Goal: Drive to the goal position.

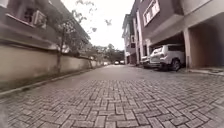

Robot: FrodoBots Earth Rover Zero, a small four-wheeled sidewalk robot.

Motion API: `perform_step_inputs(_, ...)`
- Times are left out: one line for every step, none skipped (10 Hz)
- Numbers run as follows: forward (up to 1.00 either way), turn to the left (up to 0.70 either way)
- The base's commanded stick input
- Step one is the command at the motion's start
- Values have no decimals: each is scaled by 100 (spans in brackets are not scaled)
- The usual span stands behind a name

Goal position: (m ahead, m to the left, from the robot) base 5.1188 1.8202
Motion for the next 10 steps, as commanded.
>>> perform_step_inputs(50,0)
perform_step_inputs(50,0)
perform_step_inputs(50,0)
perform_step_inputs(50,0)
perform_step_inputs(50,0)
perform_step_inputs(50,0)
perform_step_inputs(50,0)
perform_step_inputs(50,0)
perform_step_inputs(50,0)
perform_step_inputs(50,0)
